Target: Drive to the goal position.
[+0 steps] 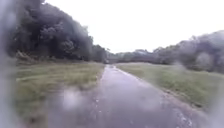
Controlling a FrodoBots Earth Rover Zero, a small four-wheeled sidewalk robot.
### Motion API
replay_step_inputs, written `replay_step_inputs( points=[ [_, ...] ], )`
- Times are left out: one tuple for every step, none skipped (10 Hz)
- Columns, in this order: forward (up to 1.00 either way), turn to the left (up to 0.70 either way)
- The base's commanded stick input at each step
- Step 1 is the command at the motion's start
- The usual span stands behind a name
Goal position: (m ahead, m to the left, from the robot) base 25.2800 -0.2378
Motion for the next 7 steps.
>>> replay_step_inputs(
  points=[
    [0.85,-0.02],
    [0.85,-0.3],
    [0.85,-0.26],
    [0.85,-0.22],
    [0.85,-0.11],
    [0.85,-0.01],
    [0.85,-0.12]
  ],
)
